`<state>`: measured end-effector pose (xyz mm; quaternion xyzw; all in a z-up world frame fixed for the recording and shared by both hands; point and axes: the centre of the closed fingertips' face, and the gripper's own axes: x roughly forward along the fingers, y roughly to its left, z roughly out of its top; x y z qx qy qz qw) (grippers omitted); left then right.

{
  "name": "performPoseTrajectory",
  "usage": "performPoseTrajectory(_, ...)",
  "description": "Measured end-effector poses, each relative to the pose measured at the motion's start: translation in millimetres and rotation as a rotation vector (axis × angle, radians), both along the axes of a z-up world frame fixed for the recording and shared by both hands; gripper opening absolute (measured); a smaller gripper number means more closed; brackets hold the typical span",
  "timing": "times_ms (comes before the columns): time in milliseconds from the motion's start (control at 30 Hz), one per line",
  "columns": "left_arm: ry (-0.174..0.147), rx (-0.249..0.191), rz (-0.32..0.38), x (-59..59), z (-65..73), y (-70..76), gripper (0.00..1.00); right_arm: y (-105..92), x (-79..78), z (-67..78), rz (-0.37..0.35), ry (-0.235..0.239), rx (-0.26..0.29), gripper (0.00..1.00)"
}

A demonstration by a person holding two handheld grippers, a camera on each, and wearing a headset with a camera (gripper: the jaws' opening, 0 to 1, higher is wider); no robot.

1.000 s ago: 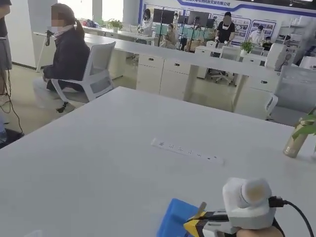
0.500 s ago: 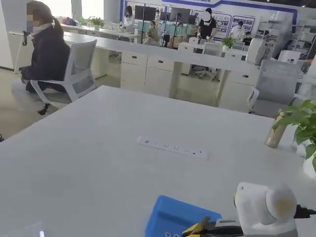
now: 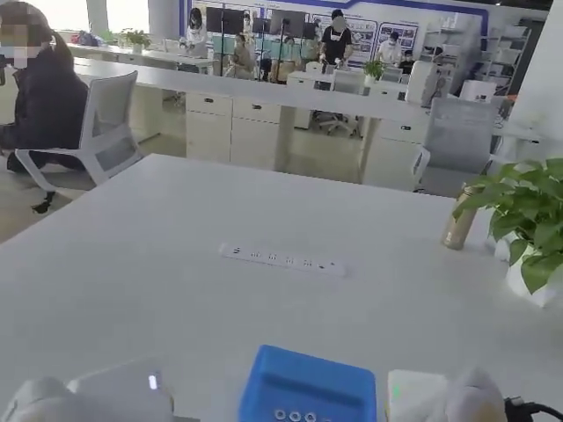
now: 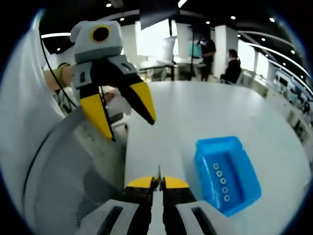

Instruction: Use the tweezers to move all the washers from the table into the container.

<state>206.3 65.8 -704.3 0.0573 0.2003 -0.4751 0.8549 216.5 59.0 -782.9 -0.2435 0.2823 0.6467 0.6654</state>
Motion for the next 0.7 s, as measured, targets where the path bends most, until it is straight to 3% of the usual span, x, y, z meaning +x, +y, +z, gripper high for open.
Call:
performPoseTrajectory(200, -0.019, 0.048, -0.111, -4.5, -0.6, -20.2, 0.14, -1.3, -19.0, -12.7, 0.087, -0.056, -0.087, 0.03)
performPoseTrajectory(433, -0.015, 0.106, -0.202, -12.8, -7.9, -33.4, 0.07, -2.1, -26.5, -14.2, 0.121, -0.071, -0.113, 0.03)
performPoseTrajectory(600, -0.018, 0.122, -0.223, -12.4, -9.0, -38.1, 0.00, -3.5, -25.6, -13.7, 0.125, -0.078, -0.120, 0.03)
performPoseTrajectory(700, 0.006, 0.125, -0.231, -10.7, -10.0, -39.5, 0.00, -5.4, -24.0, -14.7, 0.124, -0.080, -0.124, 0.03)
